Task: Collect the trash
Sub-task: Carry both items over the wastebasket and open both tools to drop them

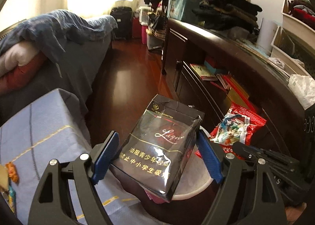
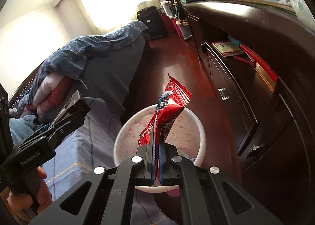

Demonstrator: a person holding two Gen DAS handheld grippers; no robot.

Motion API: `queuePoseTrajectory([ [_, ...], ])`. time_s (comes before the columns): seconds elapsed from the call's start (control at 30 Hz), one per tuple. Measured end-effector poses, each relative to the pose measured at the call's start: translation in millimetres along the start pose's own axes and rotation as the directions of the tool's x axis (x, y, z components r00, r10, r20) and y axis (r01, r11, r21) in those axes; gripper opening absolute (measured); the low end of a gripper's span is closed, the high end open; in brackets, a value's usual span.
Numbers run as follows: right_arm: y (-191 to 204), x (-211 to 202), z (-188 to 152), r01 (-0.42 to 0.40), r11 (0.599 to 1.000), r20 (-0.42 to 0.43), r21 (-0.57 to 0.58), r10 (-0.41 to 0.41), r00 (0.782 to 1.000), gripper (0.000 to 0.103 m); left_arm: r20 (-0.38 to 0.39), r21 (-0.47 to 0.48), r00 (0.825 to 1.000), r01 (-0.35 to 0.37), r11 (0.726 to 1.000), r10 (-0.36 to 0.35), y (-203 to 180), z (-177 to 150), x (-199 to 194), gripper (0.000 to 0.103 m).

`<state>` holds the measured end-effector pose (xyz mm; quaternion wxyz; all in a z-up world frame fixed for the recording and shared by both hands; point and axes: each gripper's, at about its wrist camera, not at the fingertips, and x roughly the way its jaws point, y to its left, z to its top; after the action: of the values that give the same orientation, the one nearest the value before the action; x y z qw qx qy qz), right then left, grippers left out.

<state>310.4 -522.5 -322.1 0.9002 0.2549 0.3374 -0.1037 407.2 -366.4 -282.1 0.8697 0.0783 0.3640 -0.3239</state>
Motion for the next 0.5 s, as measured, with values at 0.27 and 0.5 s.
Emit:
queuePoseTrajectory([
  [0.27, -10.0, 22.4, -2.8, 0.023, 1.0, -0.026, 0.021, -0.022, 0.999, 0.003, -0.055, 0.022, 0.998, 0.008, 1.0, -0.007, -7.9, 4.3, 34.5, 0.08],
  [0.5, -9.8, 36.8, -1.7, 0.039, 0.999, -0.037, 0.01, -0.039, 0.999, 0.006, -0.122, -0.008, 0.992, 0.026, 1.0, -0.027, -2.5, 5.9, 57.7, 0.081],
])
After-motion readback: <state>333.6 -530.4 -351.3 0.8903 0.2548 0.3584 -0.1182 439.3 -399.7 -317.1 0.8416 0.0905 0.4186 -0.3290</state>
